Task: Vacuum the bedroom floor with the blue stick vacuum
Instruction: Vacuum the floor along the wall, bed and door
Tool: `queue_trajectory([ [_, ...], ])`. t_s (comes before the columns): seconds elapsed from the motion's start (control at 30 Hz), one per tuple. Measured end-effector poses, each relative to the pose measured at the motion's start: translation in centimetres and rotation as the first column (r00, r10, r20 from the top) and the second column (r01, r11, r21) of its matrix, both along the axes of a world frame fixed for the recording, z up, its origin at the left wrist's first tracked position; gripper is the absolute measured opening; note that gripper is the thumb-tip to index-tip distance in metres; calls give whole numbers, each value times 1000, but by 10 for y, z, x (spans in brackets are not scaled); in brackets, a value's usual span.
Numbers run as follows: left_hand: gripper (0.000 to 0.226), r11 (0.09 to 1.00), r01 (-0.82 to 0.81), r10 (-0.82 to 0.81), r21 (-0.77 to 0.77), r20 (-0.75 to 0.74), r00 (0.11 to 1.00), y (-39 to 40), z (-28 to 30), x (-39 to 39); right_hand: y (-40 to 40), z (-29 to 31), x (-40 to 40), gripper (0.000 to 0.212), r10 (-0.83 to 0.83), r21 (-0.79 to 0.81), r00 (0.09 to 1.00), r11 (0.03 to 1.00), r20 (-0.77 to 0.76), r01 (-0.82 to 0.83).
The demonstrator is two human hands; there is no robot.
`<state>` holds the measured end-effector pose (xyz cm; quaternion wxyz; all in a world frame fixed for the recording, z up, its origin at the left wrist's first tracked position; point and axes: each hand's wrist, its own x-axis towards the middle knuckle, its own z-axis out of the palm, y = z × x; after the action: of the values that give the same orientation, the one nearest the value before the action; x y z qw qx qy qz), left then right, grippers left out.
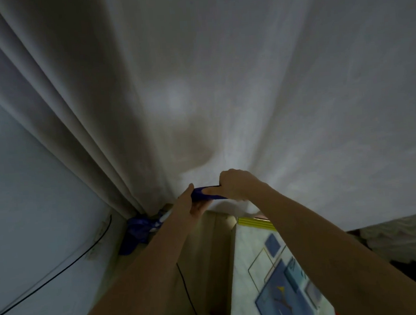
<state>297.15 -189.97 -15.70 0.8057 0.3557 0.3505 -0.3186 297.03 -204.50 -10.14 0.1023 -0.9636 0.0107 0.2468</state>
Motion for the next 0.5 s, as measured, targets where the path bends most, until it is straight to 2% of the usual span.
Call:
queue_trajectory([
  [0.17,29,1000,16,-16,-8,-20,1000,1,-4,-2,4,4,-14,65,-13,38,1000,999,-24,14],
  [0.27,23,1000,-4,3,-16,-61,998,-4,-1,-22,0,4,-38,64,14,-1,1000,1000,-15,-14],
  [0.4,11,994,6,-14,-107,-79,997,-15,13,-39,-12,28,-49,67,47,-90,999,995,-16,-49],
  [0.5,18,990,18,-28,-137,-78,997,-22,21,-36,-14,48,-42,68,108,-174,994,979,-4,-107],
])
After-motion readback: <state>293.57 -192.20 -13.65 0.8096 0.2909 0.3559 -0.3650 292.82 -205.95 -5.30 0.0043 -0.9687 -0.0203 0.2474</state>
